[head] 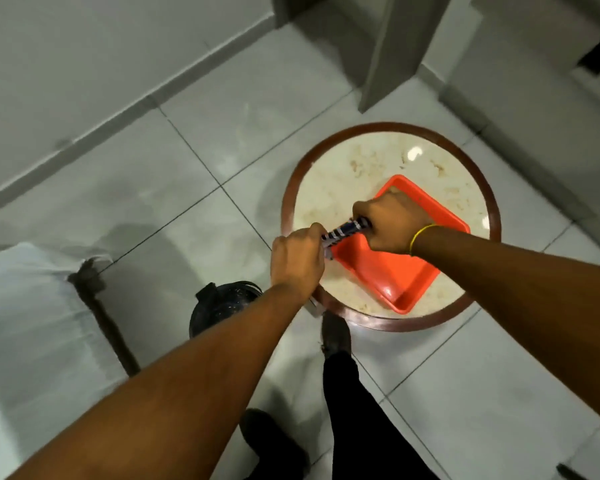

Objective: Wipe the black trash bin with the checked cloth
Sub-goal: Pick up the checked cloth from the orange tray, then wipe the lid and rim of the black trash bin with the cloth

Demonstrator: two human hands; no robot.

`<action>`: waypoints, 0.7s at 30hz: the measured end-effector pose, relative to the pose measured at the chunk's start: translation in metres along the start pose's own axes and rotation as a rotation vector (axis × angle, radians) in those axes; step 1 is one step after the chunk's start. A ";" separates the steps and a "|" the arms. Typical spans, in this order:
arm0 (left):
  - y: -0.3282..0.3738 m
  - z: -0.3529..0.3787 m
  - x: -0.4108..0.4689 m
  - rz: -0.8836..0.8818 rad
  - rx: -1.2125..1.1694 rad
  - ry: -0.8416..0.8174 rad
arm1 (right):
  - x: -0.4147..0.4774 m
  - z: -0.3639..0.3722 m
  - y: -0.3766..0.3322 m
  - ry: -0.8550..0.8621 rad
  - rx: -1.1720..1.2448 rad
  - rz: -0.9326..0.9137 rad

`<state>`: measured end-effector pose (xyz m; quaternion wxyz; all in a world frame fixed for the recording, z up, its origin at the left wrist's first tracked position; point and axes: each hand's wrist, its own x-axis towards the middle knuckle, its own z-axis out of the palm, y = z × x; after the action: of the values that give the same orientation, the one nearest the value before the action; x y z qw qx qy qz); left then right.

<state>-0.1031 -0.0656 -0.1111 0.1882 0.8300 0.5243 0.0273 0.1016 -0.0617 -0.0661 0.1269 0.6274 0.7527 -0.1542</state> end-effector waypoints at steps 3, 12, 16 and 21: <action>-0.054 -0.022 -0.047 -0.027 0.043 -0.006 | 0.001 -0.007 -0.070 0.009 0.008 -0.050; -0.221 0.053 -0.172 -0.115 -0.052 -0.308 | 0.015 0.137 -0.242 -0.259 0.238 -0.104; -0.278 0.133 -0.220 -0.206 -0.076 -0.457 | 0.028 0.228 -0.287 -0.425 0.311 -0.136; -0.318 0.219 -0.244 -0.318 -0.121 -0.531 | 0.061 0.310 -0.304 -0.533 0.328 -0.168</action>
<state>-0.4325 -0.2219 -0.3853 0.3697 0.7029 0.5775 -0.1890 -0.2095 -0.1781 -0.3528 0.2035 0.5129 0.7072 -0.4421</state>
